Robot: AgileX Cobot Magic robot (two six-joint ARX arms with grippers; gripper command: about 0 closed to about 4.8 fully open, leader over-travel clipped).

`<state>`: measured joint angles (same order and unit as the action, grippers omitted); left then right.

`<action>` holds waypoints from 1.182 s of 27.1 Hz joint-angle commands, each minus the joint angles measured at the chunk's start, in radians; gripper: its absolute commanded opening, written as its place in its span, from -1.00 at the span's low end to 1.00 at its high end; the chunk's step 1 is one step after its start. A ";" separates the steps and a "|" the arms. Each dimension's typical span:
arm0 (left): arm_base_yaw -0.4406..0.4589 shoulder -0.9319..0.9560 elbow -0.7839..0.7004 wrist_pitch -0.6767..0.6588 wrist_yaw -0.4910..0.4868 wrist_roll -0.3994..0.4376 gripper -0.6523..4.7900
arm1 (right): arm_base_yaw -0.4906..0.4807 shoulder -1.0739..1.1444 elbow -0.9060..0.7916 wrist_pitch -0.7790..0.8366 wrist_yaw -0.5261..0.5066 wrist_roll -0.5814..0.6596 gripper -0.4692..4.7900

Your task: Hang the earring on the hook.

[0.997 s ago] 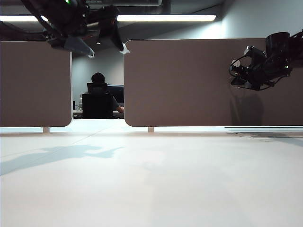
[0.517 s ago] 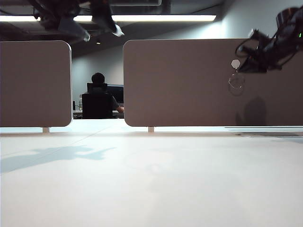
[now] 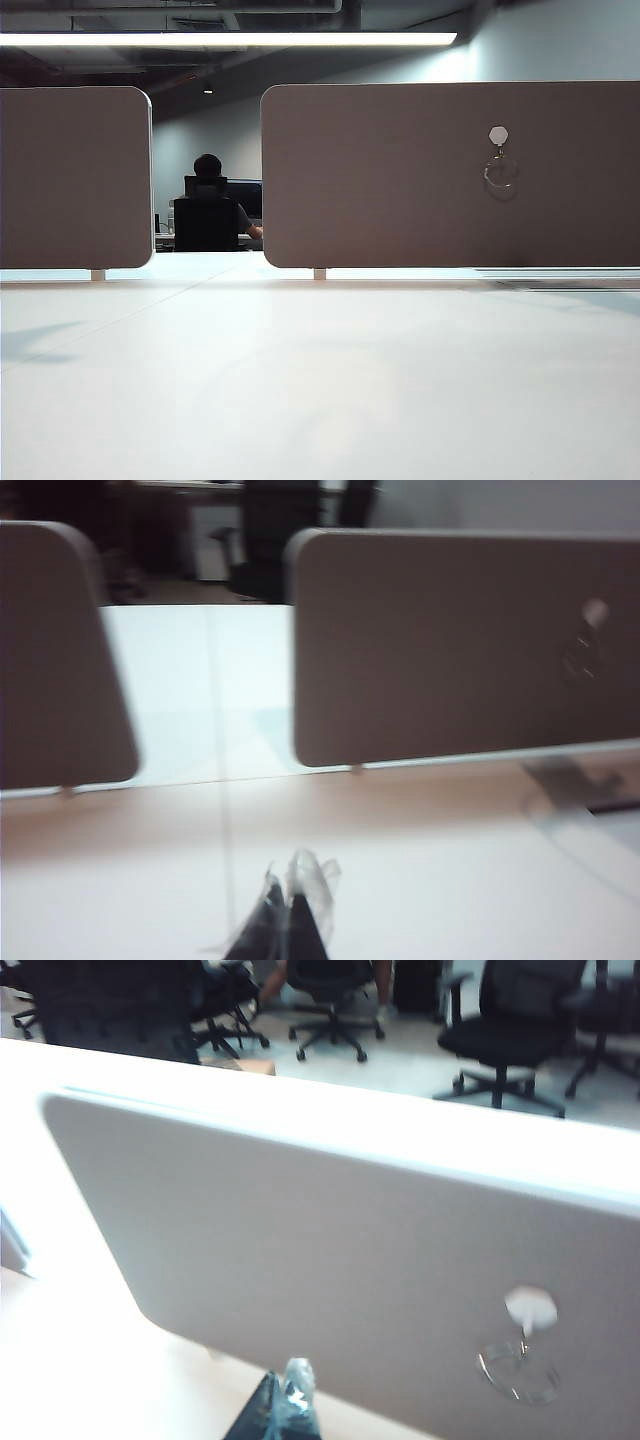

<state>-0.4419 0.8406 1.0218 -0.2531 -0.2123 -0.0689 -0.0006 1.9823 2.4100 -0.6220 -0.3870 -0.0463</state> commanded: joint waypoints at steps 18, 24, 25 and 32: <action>0.000 -0.788 -0.286 -0.291 0.106 0.007 -0.78 | 0.436 -1.159 -1.164 0.276 0.299 -0.019 -0.85; 0.000 -0.794 -0.446 -0.200 0.223 -0.063 -0.78 | 0.472 -1.424 -1.529 0.306 0.340 0.074 -0.85; 0.000 -0.793 -0.484 -0.165 0.233 -0.063 -0.78 | 0.472 -1.467 -1.598 0.321 0.328 0.073 -0.85; 0.000 -0.793 -0.712 0.017 0.236 -0.066 -0.78 | 0.472 -1.673 -1.976 0.468 0.218 0.075 -0.85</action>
<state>-0.4419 0.0471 0.3332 -0.2863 0.0174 -0.1287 0.4706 0.3332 0.4770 -0.2096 -0.1333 0.0231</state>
